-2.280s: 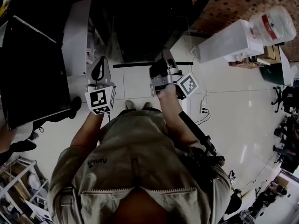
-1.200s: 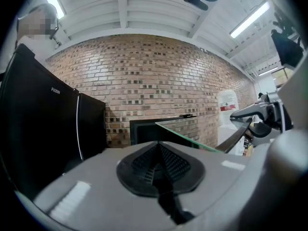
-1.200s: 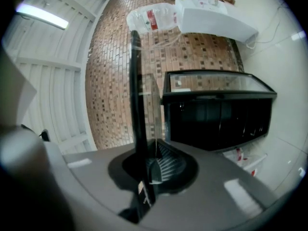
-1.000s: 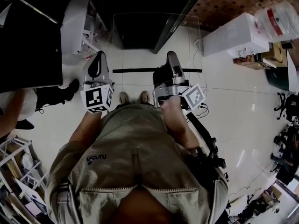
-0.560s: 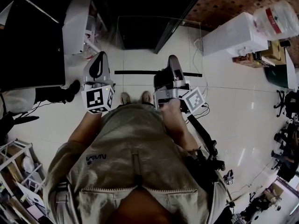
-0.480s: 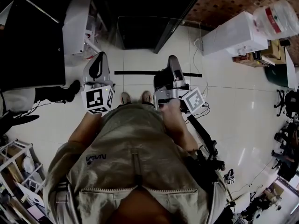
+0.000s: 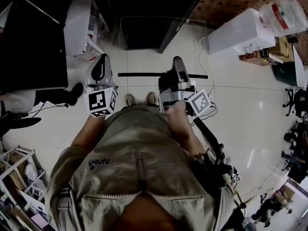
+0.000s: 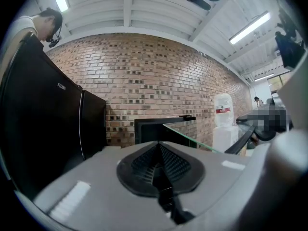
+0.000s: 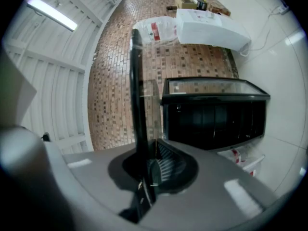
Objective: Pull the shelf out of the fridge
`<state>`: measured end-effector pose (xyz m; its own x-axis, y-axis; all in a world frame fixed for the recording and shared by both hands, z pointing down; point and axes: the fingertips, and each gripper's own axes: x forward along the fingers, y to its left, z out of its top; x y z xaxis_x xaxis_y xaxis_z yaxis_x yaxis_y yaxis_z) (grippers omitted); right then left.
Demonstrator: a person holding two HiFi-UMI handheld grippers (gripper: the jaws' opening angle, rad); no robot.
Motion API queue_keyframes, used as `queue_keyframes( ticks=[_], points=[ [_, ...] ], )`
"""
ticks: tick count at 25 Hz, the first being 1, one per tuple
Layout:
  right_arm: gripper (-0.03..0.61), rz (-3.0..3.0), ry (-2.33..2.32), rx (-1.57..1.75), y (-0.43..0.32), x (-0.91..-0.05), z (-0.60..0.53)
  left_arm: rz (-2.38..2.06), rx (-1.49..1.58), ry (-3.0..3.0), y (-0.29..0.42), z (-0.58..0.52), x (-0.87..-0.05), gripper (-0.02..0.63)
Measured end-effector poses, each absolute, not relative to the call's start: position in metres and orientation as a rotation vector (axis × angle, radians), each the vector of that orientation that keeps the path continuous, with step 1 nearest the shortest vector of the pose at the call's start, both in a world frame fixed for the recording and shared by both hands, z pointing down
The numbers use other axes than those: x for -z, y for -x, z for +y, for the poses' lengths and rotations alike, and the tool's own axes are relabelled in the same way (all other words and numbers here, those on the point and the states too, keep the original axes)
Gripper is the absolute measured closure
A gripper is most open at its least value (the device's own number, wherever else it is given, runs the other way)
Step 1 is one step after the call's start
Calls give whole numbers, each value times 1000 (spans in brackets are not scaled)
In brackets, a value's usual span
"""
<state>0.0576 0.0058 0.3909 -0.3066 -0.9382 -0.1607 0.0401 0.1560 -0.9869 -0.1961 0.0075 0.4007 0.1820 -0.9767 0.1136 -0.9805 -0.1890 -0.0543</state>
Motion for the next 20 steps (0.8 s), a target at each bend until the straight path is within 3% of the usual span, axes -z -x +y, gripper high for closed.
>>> queue_keyframes(
  ticks=[20],
  points=[
    [563,1489,887,1329,-58,-389,3,-1974,-208,-2398,192,10,-401,607]
  ],
)
